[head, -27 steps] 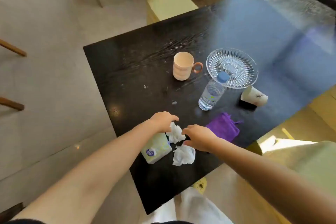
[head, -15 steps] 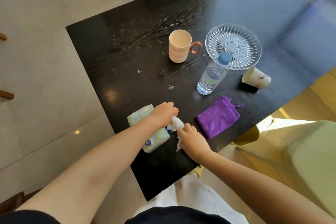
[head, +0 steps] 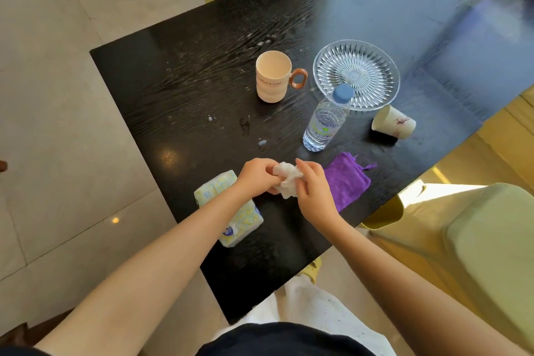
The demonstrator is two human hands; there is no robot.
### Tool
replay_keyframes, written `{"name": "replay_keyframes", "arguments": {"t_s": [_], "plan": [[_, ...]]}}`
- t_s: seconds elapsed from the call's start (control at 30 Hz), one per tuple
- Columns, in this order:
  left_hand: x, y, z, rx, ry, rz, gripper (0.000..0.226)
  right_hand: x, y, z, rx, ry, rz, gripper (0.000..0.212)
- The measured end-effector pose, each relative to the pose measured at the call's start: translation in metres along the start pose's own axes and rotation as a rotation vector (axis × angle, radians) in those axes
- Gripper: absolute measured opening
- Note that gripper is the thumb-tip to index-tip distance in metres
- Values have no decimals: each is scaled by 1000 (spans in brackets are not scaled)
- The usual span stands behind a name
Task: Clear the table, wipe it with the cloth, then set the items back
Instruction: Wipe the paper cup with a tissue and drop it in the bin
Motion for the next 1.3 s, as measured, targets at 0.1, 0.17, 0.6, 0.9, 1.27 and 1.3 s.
{"name": "replay_keyframes", "arguments": {"t_s": [0.1, 0.17, 0.6, 0.9, 1.27, 1.3], "plan": [[-4, -6, -14, 9, -257, 53, 19, 5, -2, 6, 62, -11, 29, 40], [-4, -11, -22, -1, -411, 156, 17, 12, -3, 5, 94, -27, -13, 37], [-49, -25, -53, 31, -564, 134, 24, 66, -13, -8, -10, 36, -163, 45], [-110, -8, -88, 136, -773, 132, 24, 117, -11, -39, -82, 90, -209, 32], [-205, 50, -150, -59, -344, 163, 40, 225, 40, -117, -372, 293, -338, 32], [-209, 56, -153, -67, -319, 151, 40, 231, 45, -124, -384, 302, -341, 31]]}}
Point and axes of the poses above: each hand's wrist, its own y-axis towards the middle knuckle, its own x-axis out of the back of the hand, z = x × y, the point moved 3 cm from there along y, towards the middle knuckle, and after that the axes turned 2 degrees about -y, right-handed, at the moved point
